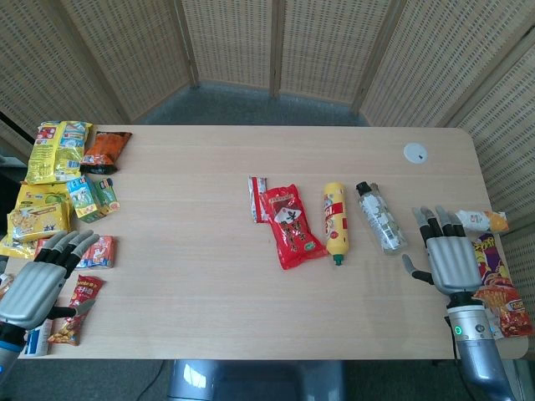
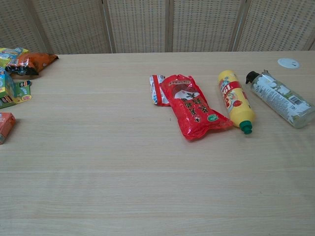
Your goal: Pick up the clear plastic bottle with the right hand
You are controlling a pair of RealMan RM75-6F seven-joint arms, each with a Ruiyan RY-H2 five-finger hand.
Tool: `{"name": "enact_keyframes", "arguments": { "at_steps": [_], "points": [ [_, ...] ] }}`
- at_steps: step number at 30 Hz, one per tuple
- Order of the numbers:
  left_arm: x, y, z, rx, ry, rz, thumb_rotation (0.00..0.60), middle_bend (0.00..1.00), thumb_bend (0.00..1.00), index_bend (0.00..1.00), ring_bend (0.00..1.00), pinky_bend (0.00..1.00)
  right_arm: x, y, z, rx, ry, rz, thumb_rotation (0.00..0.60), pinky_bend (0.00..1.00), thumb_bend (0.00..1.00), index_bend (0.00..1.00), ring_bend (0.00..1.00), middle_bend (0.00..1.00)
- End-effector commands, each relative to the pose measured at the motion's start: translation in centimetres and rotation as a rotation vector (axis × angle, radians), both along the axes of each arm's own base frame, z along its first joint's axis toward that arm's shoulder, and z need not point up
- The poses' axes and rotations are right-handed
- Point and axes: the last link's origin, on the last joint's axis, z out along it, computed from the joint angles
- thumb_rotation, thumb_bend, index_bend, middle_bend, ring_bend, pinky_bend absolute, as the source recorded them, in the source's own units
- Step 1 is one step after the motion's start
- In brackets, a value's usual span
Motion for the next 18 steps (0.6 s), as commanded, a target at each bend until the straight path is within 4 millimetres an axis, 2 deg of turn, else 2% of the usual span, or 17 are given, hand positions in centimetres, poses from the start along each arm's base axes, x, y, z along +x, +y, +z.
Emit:
{"name": "enact_keyframes", "arguments": {
  "at_steps": [1,9,12,16,18],
  "points": [
    [0.0,0.0,-0.1,-0.002,-0.002,-0.002,0.600,0.00,0.22,0.00,0.00,0.00,0.3,0.0,-0.1,0.001,-0.004,0.008,0.418,0.11,0.36,0.00,0.00,0.08],
    [0.2,0.0,0.2,0.010,-0.025,-0.014,0.600,0.00,0.21,0.00,0.00,0.00,0.5,0.2,-0.4,0.025,-0.020,-0.002,0.416,0.11,0.36,0.00,0.00,0.08],
    [0.4,0.0,0.2,0.002,-0.031,-0.022,0.600,0.00,0.21,0.00,0.00,0.00,0.5,0.1,-1.0,0.065,-0.034,-0.025,0.418,0.13,0.36,0.00,0.00,0.09],
    [0.2,0.1,0.0,-0.010,-0.046,-0.023,0.600,0.00,0.21,0.00,0.00,0.00,0.8,-0.7,-3.0,0.147,-0.055,-0.050,0.418,0.31,0.36,0.00,0.08,0.11],
    [0.1,0.3,-0.2,-0.014,-0.052,-0.024,0.600,0.00,0.21,0.00,0.00,0.00,1.1,-1.5,-4.5,0.195,-0.074,-0.056,0.418,0.36,0.36,0.00,0.13,0.13]
  ]
}}
